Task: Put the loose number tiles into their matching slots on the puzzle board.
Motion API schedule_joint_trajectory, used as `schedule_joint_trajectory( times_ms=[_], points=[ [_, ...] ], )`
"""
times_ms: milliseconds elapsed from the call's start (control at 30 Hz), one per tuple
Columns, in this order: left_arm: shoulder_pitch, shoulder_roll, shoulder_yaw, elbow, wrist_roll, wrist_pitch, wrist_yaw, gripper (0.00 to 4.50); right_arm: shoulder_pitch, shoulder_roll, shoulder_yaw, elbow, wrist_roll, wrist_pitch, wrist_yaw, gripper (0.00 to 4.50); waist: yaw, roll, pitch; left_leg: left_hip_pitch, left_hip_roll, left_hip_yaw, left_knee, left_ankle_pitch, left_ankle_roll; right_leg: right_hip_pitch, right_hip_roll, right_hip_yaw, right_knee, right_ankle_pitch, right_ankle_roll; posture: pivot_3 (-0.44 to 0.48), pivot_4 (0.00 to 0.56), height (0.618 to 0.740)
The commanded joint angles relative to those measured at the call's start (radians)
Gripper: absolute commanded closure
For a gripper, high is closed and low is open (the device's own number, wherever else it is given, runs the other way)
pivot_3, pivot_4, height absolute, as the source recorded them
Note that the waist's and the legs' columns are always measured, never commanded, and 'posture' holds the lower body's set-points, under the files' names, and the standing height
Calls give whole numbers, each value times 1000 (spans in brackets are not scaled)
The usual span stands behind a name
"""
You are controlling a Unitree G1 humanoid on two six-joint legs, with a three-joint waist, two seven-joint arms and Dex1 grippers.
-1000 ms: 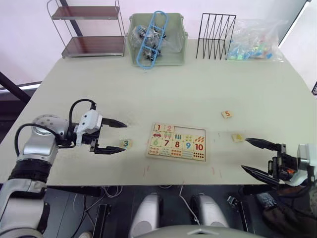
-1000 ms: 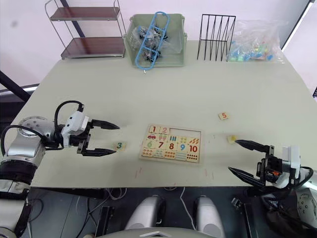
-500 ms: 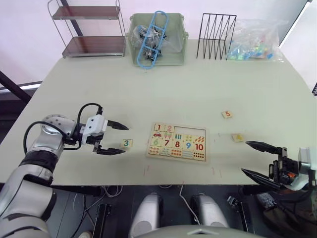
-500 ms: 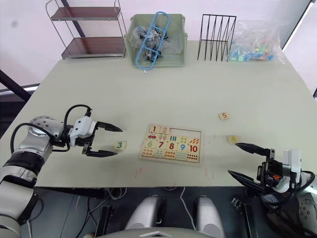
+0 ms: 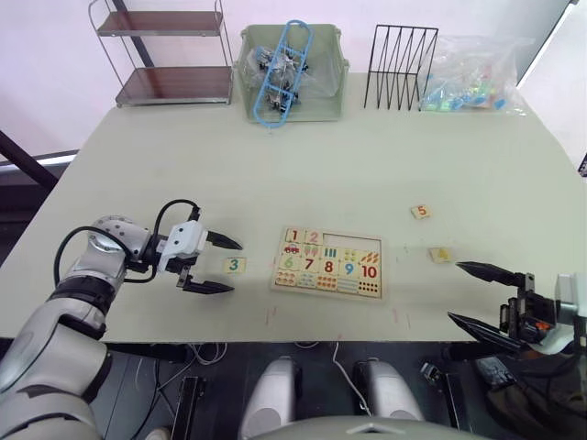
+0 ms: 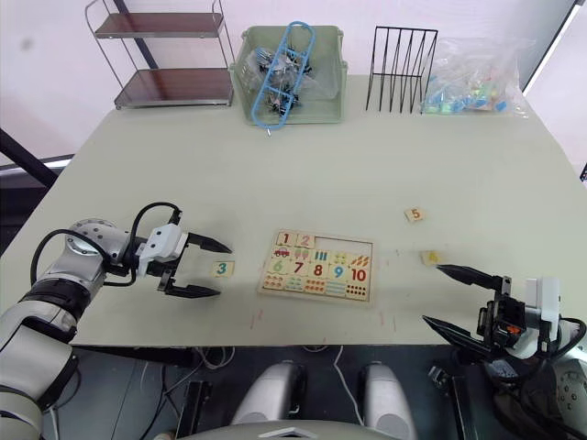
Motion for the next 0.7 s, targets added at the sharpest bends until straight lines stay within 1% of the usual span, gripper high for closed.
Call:
schedule_joint_trajectory(
  times_ms=[33, 100, 133, 233, 267, 300, 467, 700],
  points=[
    [-5, 21, -22, 15, -17, 5, -31, 687, 1, -15, -31, -47, 25, 5, -9, 0, 0, 0, 0, 0, 0, 0, 0, 0, 0, 0, 0, 0, 0, 0, 0, 0, 150, 740],
    [9, 29, -38, 11, -29, 11, -31, 1535, 1, -16, -31, -50, 25, 8, -12, 0, 0, 0, 0, 0, 0, 0, 0, 0, 0, 0, 0, 0, 0, 0, 0, 0, 150, 740],
    [16, 32, -43, 8, -32, 12, -31, 1678, 0, -16, -31, -51, 25, 9, -14, 0, 0, 0, 0, 0, 0, 0, 0, 0, 0, 0, 0, 0, 0, 0, 0, 0, 150, 740],
    [24, 34, -46, 12, -34, 2, -31, 3186, 0, -17, -33, -60, 27, 16, -21, 0, 0, 0, 0, 0, 0, 0, 0, 0, 0, 0, 0, 0, 1, 0, 0, 0, 150, 740],
    [24, 34, -46, 17, -33, -1, -31, 3451, 0, -18, -33, -62, 27, 19, -23, 0, 0, 0, 0, 0, 0, 0, 0, 0, 0, 0, 0, 0, 1, 0, 0, 0, 150, 740],
    [25, 34, -46, 21, -31, -3, -31, 3546, 0, -18, -33, -63, 26, 21, -24, 0, 0, 0, 0, 0, 0, 0, 0, 0, 0, 0, 0, 0, 1, 0, 0, 0, 150, 740],
    [23, 32, -37, 30, -28, -8, -31, 3545, -5, -16, -27, -62, 21, 24, -28, 0, -1, 0, 0, 1, 0, 0, 0, 0, 0, 0, 0, 0, 1, 0, 0, 0, 150, 740],
    [24, 47, -23, -22, -56, 10, -31, 3545, -7, -7, -12, -73, 22, 29, -38, 0, -1, 0, 0, 0, 0, 0, 0, 0, 0, 0, 0, 0, 1, 0, 0, 0, 150, 740]
  ],
)
